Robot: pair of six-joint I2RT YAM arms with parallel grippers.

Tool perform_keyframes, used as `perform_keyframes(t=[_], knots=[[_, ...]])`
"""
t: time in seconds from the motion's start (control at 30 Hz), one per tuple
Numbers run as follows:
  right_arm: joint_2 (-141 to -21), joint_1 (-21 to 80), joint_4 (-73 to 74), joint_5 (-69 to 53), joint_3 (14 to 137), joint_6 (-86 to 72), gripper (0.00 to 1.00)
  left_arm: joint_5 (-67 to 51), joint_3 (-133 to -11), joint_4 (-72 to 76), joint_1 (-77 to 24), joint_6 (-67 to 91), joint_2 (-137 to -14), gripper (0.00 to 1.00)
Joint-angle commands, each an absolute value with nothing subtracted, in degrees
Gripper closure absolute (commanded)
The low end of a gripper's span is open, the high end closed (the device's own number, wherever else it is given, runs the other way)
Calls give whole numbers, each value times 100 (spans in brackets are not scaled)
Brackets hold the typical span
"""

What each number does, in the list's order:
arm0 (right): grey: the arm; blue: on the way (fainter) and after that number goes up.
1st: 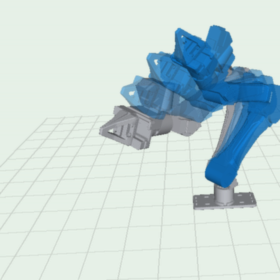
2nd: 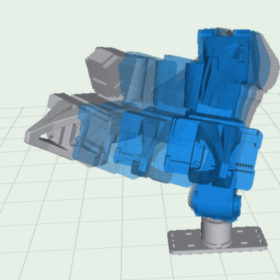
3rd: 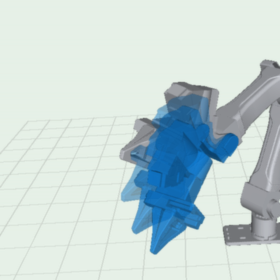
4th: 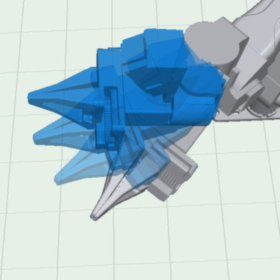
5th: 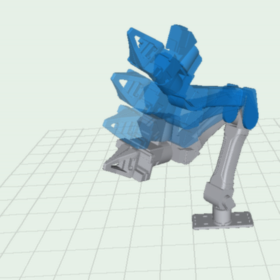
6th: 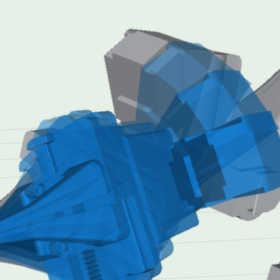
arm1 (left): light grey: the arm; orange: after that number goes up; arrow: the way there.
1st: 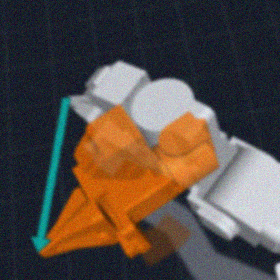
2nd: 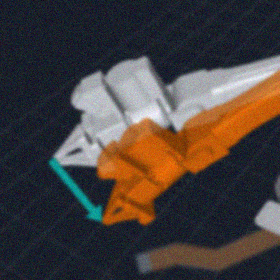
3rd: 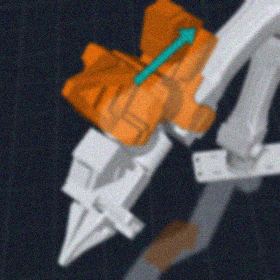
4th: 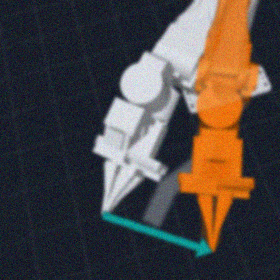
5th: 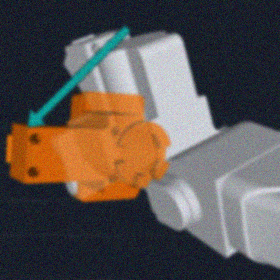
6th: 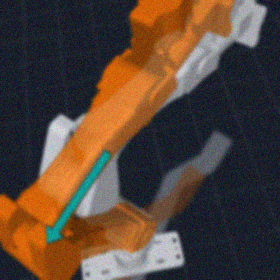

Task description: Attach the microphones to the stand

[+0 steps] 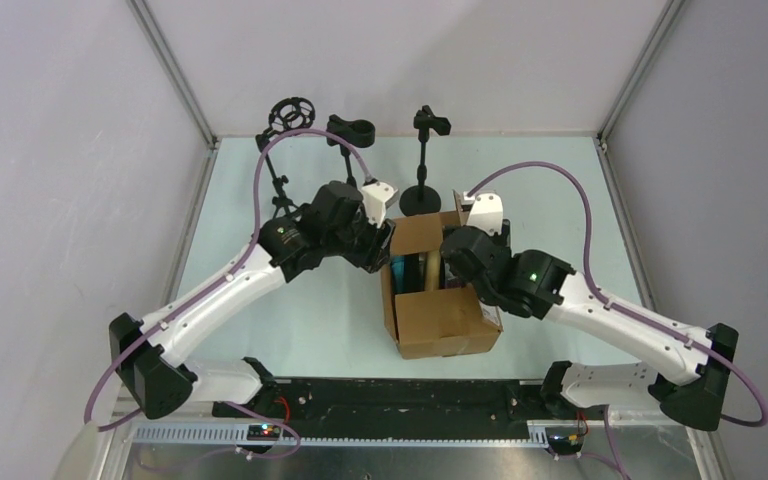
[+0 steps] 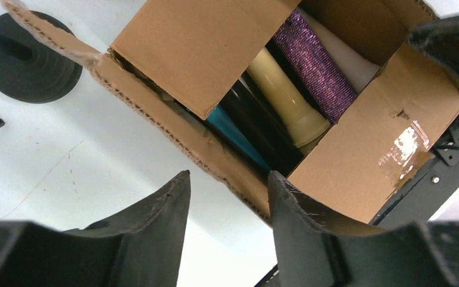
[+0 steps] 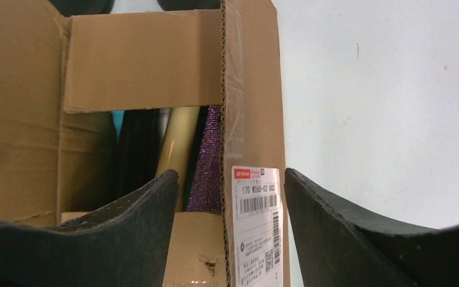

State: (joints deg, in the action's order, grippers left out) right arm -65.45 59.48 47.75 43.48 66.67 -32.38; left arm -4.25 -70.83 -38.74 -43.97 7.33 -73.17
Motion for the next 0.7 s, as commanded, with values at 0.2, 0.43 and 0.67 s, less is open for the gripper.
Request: perform_keyframes(t=[0.2, 0.43, 0.67], knots=[[-6654, 5362, 4800, 4206, 6333, -3015, 36, -158, -6694, -3875, -4379, 445, -7191, 57], [-6536, 4936, 4445, 3730, 6068, -2666, 50, -583, -6546, -3887, -4258, 402, -7120, 40], [-6674, 4700, 4401, 3478, 6000, -2513, 79, -1474, -6714, -3908, -4219, 265, -7552, 68]])
